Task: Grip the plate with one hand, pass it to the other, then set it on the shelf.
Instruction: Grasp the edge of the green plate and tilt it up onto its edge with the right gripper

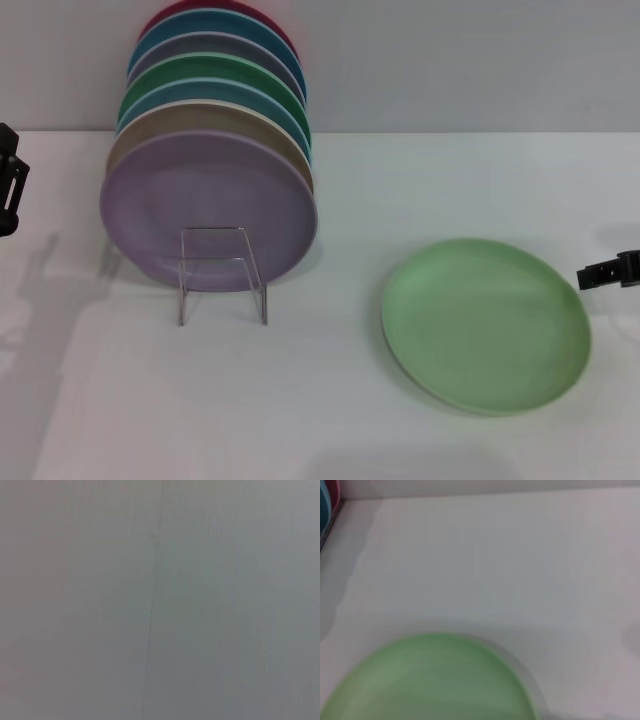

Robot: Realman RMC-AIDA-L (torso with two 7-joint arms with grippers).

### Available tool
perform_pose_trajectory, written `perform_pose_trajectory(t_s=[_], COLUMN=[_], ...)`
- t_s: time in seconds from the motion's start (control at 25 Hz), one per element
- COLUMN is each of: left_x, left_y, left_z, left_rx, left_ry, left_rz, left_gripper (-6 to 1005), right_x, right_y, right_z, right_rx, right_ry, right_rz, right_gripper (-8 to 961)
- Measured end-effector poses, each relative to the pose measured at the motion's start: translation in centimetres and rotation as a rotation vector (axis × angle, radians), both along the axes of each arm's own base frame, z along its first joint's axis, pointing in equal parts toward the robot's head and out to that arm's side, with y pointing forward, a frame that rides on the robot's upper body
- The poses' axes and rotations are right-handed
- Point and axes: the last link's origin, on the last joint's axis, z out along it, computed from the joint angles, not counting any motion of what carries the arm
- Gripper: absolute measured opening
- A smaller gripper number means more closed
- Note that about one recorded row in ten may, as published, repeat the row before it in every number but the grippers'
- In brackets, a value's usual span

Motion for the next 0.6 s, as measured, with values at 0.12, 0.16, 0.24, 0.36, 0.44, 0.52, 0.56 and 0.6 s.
perform_pose_trajectory(t_s=[0.12, 0.16, 0.24, 0.36, 0.44, 0.52, 0.56, 0.6], left_x=[0.0, 0.0, 0.0, 0.1, 0.1, 0.0, 0.0, 0.0], left_y=[0.0, 0.0, 0.0, 0.0, 0.0, 0.0, 0.0, 0.0], left_z=[0.0, 0.0, 0.0, 0.0, 0.0, 0.0, 0.1, 0.1], left_rx=[0.001, 0.001, 0.002, 0.003, 0.003, 0.004, 0.005, 0.006], left_ry=[-0.003, -0.004, -0.004, -0.006, -0.007, -0.008, -0.009, -0.009], left_rz=[-0.001, -0.001, 0.000, 0.000, 0.000, 0.001, 0.001, 0.002], left_gripper=[724, 724, 724, 724, 724, 724, 724, 724], right_x=[0.1, 0.1, 0.2, 0.3, 0.4, 0.5, 0.6, 0.7], right_y=[0.1, 0.2, 0.3, 0.5, 0.7, 0.8, 0.9, 0.9], right_z=[-0.4, -0.6, -0.9, -1.4, -1.7, -2.0, -2.1, -2.2], right_rx=[-0.013, -0.020, -0.032, -0.046, -0.052, -0.057, -0.057, -0.057], right_ry=[0.006, 0.009, 0.011, 0.014, 0.018, 0.020, 0.021, 0.021], right_rz=[-0.001, -0.001, 0.000, -0.005, -0.008, -0.013, -0.014, -0.017], right_gripper=[584, 583, 580, 575, 572, 569, 568, 566])
